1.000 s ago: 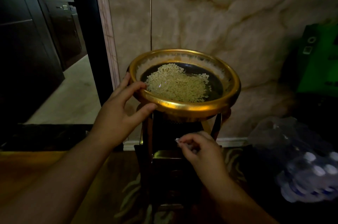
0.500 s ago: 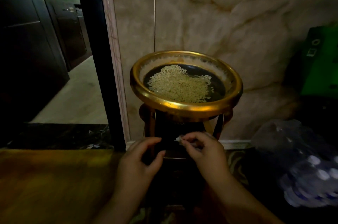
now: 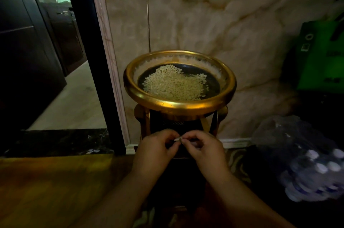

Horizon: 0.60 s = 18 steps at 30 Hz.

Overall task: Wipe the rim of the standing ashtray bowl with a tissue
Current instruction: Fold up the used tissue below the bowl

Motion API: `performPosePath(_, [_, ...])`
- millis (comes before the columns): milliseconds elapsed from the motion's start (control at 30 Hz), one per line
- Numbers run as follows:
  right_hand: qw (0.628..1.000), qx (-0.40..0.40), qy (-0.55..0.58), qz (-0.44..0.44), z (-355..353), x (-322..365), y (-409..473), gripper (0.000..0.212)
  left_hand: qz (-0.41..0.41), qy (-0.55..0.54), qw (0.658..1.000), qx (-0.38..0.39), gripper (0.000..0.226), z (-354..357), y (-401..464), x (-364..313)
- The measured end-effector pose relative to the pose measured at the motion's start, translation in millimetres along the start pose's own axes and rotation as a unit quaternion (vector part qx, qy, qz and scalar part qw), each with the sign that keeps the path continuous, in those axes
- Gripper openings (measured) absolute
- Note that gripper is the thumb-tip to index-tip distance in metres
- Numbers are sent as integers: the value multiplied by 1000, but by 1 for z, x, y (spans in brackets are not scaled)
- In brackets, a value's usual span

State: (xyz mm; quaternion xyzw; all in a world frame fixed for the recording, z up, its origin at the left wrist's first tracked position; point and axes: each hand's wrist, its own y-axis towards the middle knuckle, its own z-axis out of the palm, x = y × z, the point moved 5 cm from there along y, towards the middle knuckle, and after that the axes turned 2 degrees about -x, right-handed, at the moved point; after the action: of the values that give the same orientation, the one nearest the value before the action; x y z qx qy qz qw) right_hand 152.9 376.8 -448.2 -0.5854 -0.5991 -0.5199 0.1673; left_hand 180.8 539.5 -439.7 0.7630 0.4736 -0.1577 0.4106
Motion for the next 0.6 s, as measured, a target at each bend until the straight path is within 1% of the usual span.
performPosePath(100, [999,-18,-44,-6,-2,0,2,15,-15,15,1000,0,8,5,5,1])
performPosePath(233, [994,-49,-98,-12,-2,1,3,9,-27,29,999,-21,6,11,10,0])
performPosePath(367, [989,-31,-145,16,4,1,7,10,-53,53,996,-42,7,14,10,0])
performPosePath(433, [986,-15,-166,26,8,0,9,13,-65,45,996,-45,9,15,9,1])
performPosePath(500, [986,-16,-164,37,11,-3,11,15,-77,22,996,-40,14,19,8,1])
performPosePath(600, [992,-30,-97,79,13,-9,12,15,-88,-6,995,-38,19,23,6,0])
